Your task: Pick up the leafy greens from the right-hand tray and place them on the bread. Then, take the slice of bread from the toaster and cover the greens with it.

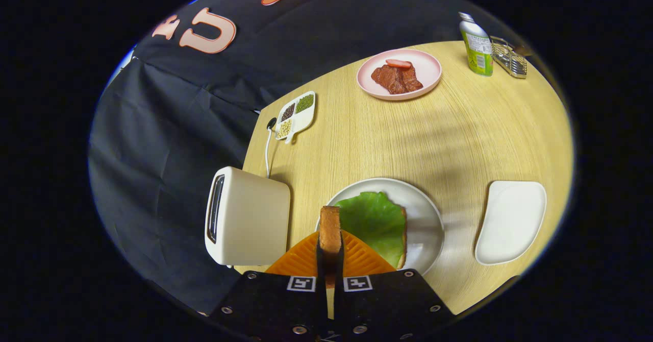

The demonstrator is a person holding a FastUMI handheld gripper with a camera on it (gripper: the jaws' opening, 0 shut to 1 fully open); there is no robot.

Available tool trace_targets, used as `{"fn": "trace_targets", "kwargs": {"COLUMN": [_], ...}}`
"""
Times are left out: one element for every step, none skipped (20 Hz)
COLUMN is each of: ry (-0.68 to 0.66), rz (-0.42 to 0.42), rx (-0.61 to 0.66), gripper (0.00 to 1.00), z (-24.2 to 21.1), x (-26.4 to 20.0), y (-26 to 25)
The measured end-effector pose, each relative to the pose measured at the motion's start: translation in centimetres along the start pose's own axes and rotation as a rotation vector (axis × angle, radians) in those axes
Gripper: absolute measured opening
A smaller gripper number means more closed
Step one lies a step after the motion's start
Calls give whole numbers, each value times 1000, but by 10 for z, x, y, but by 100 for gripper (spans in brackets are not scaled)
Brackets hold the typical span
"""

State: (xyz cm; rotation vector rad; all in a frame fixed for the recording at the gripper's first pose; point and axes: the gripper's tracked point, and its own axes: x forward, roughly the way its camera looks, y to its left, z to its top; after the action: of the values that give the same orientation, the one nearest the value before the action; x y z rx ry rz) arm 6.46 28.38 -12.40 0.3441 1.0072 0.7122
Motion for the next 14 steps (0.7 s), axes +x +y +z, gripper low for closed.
{"fn": "trace_targets", "kwargs": {"ry": [1, 5, 10, 18, 23, 28, 31, 40, 44, 49, 57, 62, 66, 64], "rz": [26, 37, 39, 36, 37, 39, 38, 36, 30, 14, -9, -32, -54, -70], "rx": [9, 12, 12, 16, 23, 28, 33, 35, 34, 25, 16, 7, 0, -9], "gripper": [5, 6, 5, 5, 6, 7, 10, 12, 14, 17, 24, 30, 40, 45], "z": [1, -1, -3, -4, -5, -5, -6, -8, -8, -10, -12, -14, -15, -16], "x": [4, 3, 3, 5, 5, 5, 6, 7, 9, 11, 12, 13, 12, 10], "y": [-2, -9, -17, -23, -29, -34, -39, -44, -49, -57, -65, -74, -81, -85]}}
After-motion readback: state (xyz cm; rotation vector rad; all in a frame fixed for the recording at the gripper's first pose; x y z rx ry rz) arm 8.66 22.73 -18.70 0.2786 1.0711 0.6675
